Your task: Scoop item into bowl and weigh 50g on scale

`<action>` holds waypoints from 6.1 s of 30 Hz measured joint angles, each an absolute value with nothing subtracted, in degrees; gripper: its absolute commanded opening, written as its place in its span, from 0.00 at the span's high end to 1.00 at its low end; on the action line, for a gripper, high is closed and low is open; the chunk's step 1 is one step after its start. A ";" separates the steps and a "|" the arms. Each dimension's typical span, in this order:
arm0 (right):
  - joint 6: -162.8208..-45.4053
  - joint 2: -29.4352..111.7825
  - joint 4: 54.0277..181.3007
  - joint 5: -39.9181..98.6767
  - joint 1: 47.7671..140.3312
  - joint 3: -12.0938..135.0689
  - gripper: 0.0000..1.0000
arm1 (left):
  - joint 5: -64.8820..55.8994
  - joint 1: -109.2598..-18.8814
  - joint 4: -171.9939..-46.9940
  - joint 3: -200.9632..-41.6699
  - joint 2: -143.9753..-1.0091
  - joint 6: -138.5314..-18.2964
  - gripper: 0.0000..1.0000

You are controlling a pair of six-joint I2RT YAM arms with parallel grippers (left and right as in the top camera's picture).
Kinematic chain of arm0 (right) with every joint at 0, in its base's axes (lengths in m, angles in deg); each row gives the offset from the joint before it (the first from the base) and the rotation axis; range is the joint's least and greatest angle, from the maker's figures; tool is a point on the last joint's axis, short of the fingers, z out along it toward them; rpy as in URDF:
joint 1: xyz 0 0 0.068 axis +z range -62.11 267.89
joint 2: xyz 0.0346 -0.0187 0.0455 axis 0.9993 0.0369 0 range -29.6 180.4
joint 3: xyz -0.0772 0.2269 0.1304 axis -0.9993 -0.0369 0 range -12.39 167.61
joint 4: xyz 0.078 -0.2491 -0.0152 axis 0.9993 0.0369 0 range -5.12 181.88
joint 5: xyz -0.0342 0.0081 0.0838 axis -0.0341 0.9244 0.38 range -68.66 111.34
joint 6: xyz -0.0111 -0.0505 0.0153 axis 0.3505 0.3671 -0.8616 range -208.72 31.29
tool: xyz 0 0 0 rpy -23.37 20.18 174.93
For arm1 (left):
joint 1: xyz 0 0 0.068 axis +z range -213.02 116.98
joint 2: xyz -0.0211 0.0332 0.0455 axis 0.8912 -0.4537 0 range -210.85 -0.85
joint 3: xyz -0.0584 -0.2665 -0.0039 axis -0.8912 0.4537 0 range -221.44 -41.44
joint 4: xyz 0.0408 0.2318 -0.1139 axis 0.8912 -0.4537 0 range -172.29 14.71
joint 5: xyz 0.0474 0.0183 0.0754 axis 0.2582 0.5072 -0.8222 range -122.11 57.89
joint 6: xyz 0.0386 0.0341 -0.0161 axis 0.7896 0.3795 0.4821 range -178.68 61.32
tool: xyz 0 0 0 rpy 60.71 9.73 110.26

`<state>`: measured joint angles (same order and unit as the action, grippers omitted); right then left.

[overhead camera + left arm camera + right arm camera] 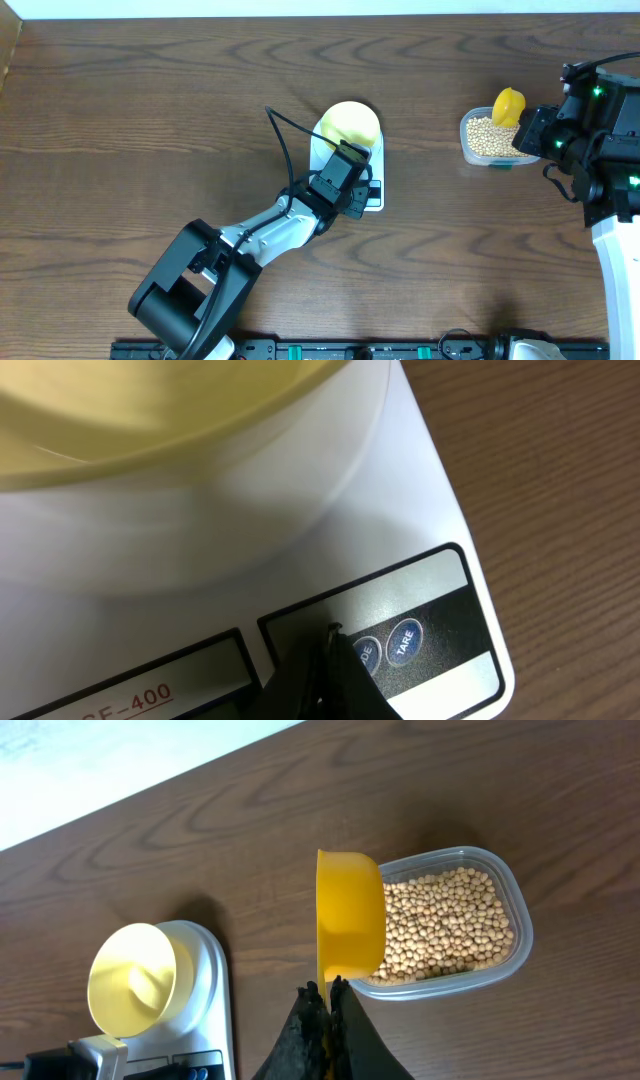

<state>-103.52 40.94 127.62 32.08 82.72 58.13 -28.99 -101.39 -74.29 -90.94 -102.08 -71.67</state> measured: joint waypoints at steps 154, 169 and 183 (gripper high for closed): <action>-101.86 40.94 127.49 31.38 82.72 58.13 0.99 | -33.76 -103.38 -77.83 -91.90 -101.79 -72.15 0.93; -101.86 40.94 127.49 31.36 82.72 58.13 0.99 | -33.82 -103.71 -80.04 -94.45 -104.28 -78.40 0.93; -101.86 40.94 127.75 31.36 82.72 58.13 0.99 | -36.58 -104.39 -82.58 -94.74 -103.85 -82.03 0.93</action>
<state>-101.86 40.94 127.75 31.36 82.72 58.13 -36.58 -104.39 -82.58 -94.74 -103.85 -82.03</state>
